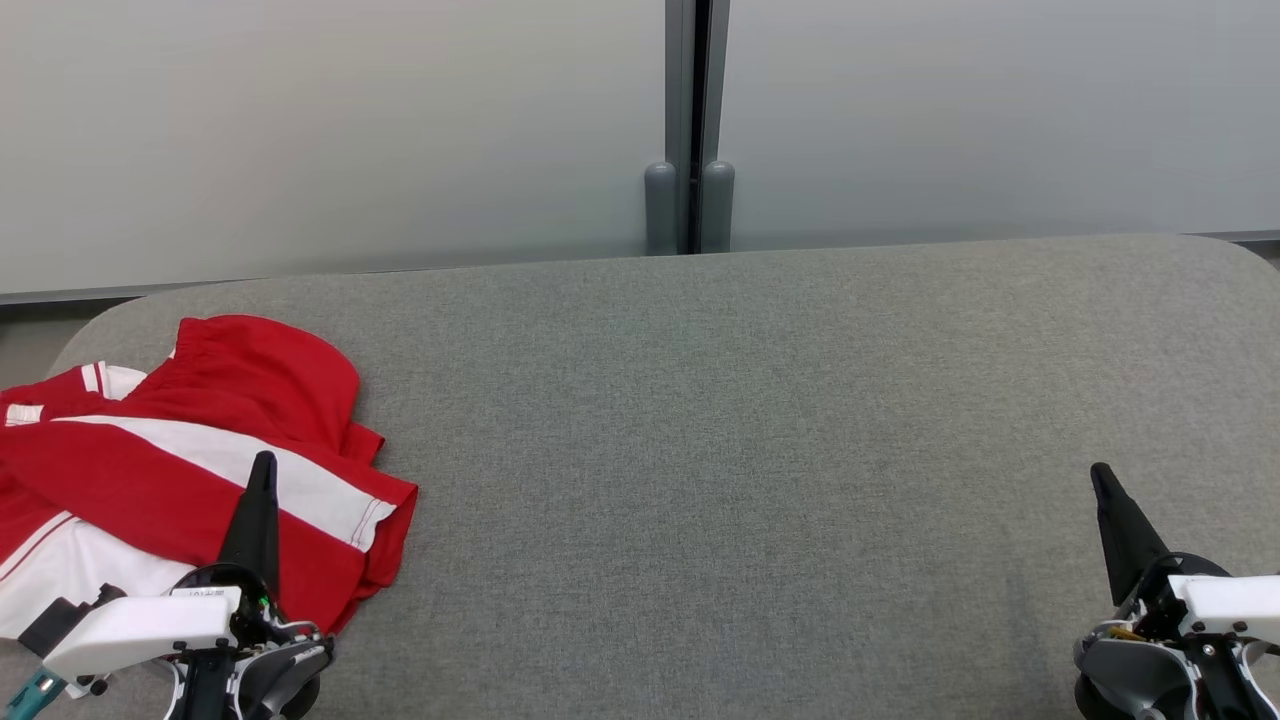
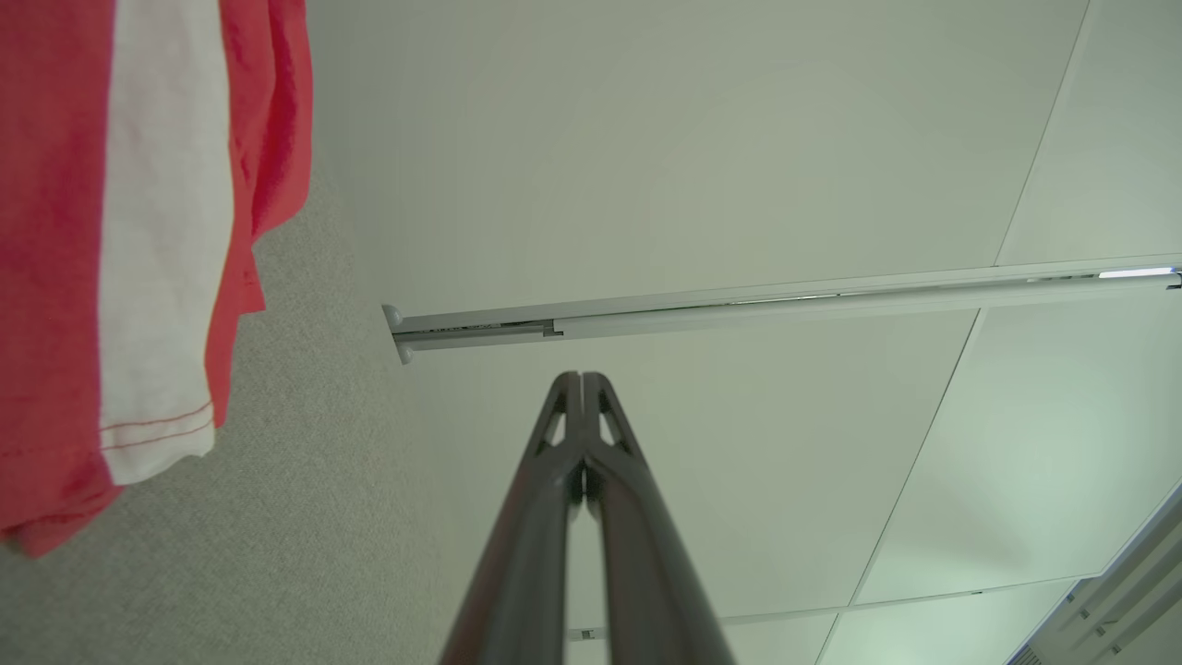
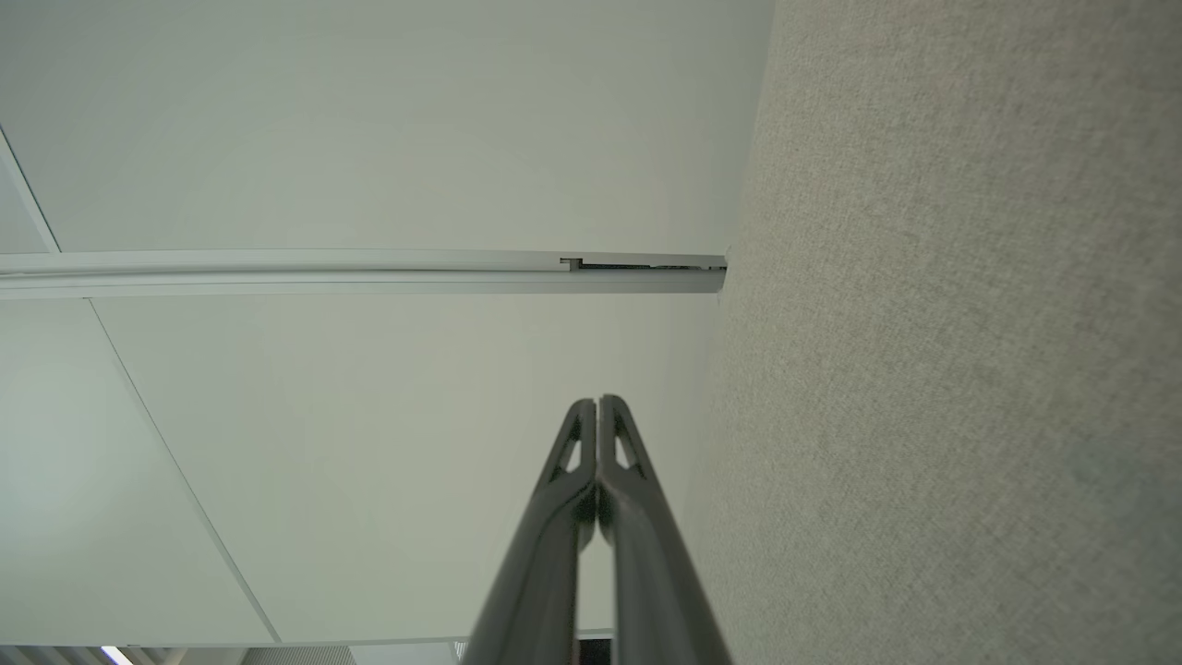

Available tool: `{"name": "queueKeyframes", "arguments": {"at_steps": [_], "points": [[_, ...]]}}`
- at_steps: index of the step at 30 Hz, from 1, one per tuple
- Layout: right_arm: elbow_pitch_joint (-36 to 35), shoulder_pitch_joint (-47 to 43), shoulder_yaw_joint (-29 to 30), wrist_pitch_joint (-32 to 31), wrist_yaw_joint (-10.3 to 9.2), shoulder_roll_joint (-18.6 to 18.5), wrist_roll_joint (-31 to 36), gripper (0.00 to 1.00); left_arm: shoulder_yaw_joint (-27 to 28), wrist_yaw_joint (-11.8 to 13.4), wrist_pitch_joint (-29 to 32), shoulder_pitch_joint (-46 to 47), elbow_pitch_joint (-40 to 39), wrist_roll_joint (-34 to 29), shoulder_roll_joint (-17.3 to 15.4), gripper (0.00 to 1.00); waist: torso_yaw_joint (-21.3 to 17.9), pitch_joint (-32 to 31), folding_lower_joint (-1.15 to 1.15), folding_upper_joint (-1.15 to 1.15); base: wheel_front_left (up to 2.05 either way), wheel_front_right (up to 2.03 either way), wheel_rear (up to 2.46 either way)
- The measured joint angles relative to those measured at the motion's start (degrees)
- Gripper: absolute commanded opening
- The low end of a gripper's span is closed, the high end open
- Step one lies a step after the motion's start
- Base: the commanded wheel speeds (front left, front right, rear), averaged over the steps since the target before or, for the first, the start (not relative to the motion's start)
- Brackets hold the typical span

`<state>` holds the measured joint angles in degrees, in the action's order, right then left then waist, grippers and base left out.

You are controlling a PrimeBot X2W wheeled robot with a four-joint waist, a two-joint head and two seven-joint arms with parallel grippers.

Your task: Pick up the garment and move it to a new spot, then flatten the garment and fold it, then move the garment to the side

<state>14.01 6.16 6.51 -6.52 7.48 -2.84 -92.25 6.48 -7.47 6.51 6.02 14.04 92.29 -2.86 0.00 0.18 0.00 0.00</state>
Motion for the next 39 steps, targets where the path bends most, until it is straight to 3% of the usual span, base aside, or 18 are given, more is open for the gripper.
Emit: {"name": "queueKeyframes", "arguments": {"at_steps": [39], "points": [[0.0, 0.0, 0.0, 0.0, 0.00, 0.0, 0.0, 0.00, 0.0, 0.0, 0.0, 0.0, 0.0, 0.0, 0.0, 0.00, 0.0, 0.0, 0.00, 0.00, 0.00, 0.00, 0.00]]}}
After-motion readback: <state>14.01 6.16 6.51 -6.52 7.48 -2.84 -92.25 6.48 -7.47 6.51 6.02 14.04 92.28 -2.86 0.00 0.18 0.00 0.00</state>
